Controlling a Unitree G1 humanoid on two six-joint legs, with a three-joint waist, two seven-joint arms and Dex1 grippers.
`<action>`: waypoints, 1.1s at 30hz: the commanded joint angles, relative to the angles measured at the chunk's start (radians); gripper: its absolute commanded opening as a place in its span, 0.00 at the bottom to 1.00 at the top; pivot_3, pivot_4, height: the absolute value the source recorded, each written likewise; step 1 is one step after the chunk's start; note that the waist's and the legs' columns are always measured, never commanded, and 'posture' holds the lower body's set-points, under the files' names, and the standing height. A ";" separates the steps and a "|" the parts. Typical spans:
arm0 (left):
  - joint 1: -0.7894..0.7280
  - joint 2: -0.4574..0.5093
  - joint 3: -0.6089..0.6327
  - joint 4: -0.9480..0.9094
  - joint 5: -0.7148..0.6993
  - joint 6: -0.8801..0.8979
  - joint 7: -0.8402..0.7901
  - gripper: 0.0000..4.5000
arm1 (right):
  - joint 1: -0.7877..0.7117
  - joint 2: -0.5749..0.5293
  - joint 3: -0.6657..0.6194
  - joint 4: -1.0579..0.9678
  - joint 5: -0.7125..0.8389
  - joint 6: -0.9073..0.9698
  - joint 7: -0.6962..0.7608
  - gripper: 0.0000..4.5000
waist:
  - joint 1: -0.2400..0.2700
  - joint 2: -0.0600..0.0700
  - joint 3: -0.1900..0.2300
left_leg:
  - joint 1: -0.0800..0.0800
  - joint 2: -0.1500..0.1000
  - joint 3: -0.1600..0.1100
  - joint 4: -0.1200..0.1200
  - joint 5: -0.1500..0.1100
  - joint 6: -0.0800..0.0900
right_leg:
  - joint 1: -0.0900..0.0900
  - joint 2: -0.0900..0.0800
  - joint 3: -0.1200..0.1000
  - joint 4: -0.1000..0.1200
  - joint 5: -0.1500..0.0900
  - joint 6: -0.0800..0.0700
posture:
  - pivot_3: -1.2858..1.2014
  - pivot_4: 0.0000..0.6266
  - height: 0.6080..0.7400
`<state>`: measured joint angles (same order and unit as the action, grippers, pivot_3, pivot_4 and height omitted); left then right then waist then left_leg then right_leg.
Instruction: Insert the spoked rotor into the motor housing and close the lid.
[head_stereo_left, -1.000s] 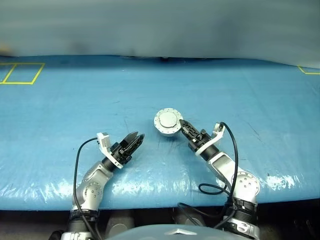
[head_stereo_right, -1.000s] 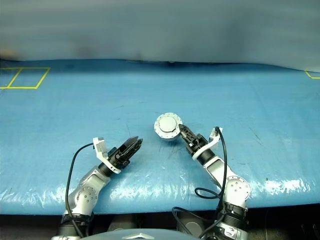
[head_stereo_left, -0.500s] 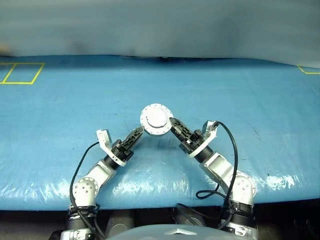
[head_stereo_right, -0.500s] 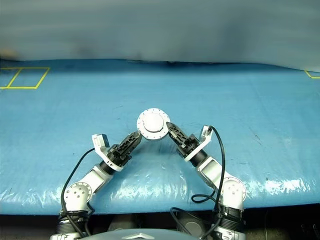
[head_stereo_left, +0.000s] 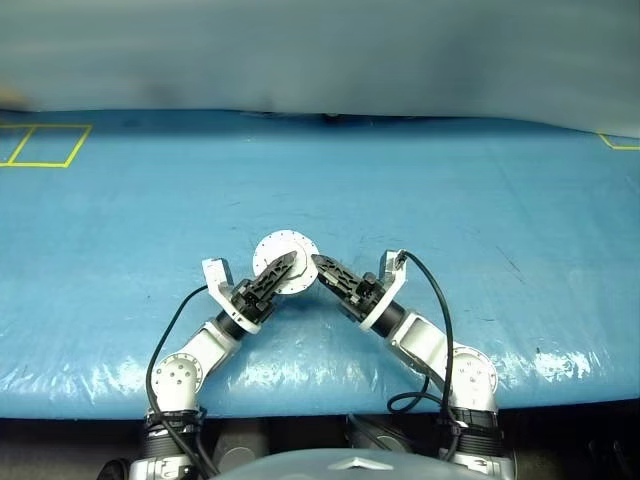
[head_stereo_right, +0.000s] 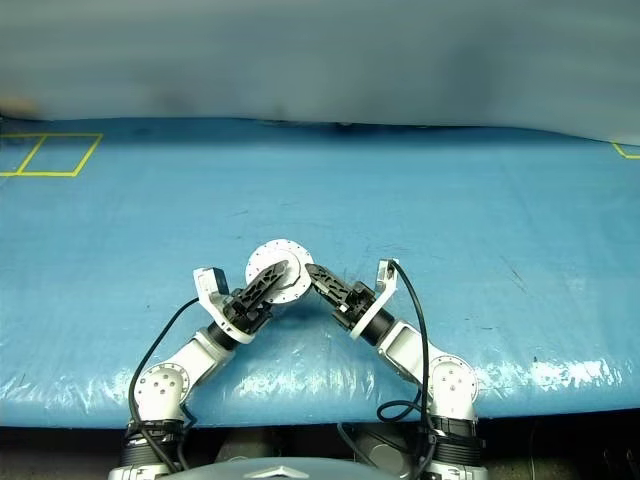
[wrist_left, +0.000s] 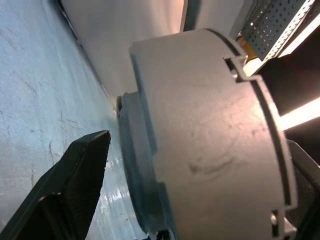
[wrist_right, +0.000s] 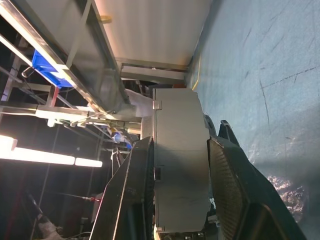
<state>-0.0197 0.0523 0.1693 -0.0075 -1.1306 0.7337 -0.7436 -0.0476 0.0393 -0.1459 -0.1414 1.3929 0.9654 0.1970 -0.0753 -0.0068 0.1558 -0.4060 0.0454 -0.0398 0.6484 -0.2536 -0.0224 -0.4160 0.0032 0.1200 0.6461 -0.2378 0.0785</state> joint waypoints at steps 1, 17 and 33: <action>-0.006 -0.009 0.007 -0.041 -0.007 -0.022 -0.037 0.86 | -0.016 0.003 -0.005 -0.036 0.031 -0.021 0.030 0.27 | 0.000 0.000 0.000 | 0.000 0.000 0.000 0.000 0.000 0.000 | 0.000 0.000 0.000 0.000 0.000 0.000 | 0.52 0.24 1.00; -0.017 -0.046 0.042 -0.018 0.027 -0.045 0.048 0.55 | -0.015 -0.004 0.017 -0.055 -0.157 -0.159 0.119 0.56 | 0.000 0.000 0.000 | -0.001 0.000 -0.001 0.001 0.000 0.000 | 0.000 0.000 0.000 -0.001 0.001 0.001 | 0.52 0.24 1.00; -0.274 -0.129 0.236 0.215 0.315 -0.535 0.389 0.55 | -0.030 -0.024 0.012 -0.036 -0.489 -0.409 0.101 0.84 | 0.017 -0.001 0.000 | -0.004 -0.001 -0.001 0.004 0.000 -0.001 | -0.001 0.000 0.000 -0.002 0.005 -0.002 | 0.52 0.24 1.00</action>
<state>-0.2558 -0.0775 0.3962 0.2239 -0.8318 0.2478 -0.3748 -0.0813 0.0148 -0.1336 -0.1399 0.9074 0.5722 0.2844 -0.0588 -0.0075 0.1557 -0.4103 0.0440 -0.0414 0.6520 -0.2532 -0.0230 -0.4169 0.0028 0.1195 0.6445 -0.2327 0.0765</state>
